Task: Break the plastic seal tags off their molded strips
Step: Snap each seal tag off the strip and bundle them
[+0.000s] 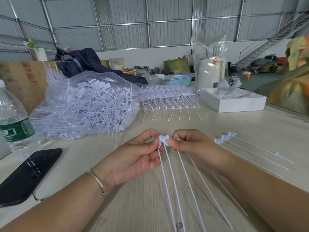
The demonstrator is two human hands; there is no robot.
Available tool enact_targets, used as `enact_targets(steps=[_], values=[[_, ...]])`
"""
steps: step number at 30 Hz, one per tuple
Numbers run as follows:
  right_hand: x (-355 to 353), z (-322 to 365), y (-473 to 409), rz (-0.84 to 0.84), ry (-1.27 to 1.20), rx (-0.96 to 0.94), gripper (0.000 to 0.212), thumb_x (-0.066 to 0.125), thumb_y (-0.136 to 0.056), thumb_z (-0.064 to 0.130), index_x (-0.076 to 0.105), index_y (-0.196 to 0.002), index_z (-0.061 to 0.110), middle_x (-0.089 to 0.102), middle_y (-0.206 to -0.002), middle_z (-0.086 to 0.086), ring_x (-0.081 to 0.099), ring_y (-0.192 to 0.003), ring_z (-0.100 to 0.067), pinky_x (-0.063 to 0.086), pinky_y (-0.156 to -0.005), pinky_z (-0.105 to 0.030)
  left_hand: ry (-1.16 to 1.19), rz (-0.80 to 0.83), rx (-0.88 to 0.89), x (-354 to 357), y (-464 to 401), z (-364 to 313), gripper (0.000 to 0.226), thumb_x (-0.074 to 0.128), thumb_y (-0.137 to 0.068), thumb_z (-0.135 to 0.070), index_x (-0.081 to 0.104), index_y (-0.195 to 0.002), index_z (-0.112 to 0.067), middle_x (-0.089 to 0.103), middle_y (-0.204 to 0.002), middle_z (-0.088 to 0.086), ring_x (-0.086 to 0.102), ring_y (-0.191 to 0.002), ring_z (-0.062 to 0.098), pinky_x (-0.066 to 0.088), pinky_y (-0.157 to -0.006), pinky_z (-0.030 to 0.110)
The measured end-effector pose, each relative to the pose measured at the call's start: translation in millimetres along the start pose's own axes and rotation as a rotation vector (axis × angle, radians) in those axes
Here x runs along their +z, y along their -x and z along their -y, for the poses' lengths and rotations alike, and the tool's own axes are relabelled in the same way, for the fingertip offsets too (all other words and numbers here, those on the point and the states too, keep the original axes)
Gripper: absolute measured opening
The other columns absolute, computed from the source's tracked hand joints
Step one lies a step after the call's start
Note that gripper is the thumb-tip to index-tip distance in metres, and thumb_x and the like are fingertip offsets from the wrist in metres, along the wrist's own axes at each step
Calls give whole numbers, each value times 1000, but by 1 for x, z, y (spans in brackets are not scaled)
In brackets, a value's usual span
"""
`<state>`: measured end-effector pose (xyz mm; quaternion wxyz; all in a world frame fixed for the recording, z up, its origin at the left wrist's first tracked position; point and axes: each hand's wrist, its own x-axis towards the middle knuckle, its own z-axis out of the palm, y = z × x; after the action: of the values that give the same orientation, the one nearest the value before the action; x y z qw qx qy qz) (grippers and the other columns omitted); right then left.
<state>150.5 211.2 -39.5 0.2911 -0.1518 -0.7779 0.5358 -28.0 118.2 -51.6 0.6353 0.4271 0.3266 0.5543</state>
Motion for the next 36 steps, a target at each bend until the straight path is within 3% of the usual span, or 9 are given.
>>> enact_targets(steps=[7,11,13,17,20,25,28,32,36], values=[[-1,-1,0,34,37,0,50,64,-79,37,45,-73,-8,28,-69,-20,25,-71,-25,22,-63,-30,-130,-8,-36,-1,1,1,34,86,-70,-31,69,-98,-22,60,-91,-1,56,-73,9,47,-67,21],[1,1,1,71,27,-8,31,63,-80,35,53,-66,10,41,-63,-6,30,-69,-21,27,-61,-26,-220,4,-101,3,3,3,52,85,-64,-50,72,-108,-25,66,-94,-4,58,-77,6,48,-70,20],[3,2,1,87,15,-6,28,63,-80,36,55,-64,13,40,-67,-13,33,-70,-22,28,-65,-31,-258,25,-127,5,3,4,52,83,-64,-55,73,-107,-28,66,-92,-7,57,-76,5,46,-72,19],[6,0,0,102,-11,4,60,63,-79,43,58,-89,-17,48,-77,-38,41,-77,-26,31,-75,-38,-325,21,-115,11,1,7,40,77,-69,-58,73,-98,-31,65,-87,-9,56,-75,4,42,-75,21],[7,-1,0,96,-6,-2,79,64,-76,52,53,-97,-23,51,-87,-45,45,-80,-28,37,-77,-46,-361,-22,-102,14,0,9,41,73,-69,-62,74,-94,-30,65,-85,-8,58,-74,6,44,-73,21],[3,-6,-2,39,-18,-20,73,67,-78,50,55,-91,-20,52,-75,-26,44,-74,-21,35,-76,-34,-347,-46,-62,16,-2,8,36,69,-75,-59,75,-92,-28,65,-81,-7,57,-73,6,44,-71,21],[-2,-5,-3,-70,-14,-48,58,72,-76,46,49,-69,-7,37,-62,-9,34,-60,-14,30,-59,-22,-266,-123,35,15,-3,1,29,71,-74,-45,72,-88,-20,60,-70,-3,55,-63,8,45,-60,18],[-9,-10,-6,-232,-9,-58,45,76,-67,41,53,-63,3,37,-59,-1,32,-58,-14,25,-56,-20,-363,-295,171,7,-2,-6,23,74,-76,-28,56,-64,-20,50,-64,3,46,-58,13,37,-59,24],[-12,-14,-8,-272,38,-82,30,78,-77,20,59,-69,-3,38,-53,11,30,-48,-2,25,-48,-12,-435,-337,189,-1,-2,-2,15,66,-77,-29,59,-75,-16,56,-65,2,49,-57,12,40,-55,20]])
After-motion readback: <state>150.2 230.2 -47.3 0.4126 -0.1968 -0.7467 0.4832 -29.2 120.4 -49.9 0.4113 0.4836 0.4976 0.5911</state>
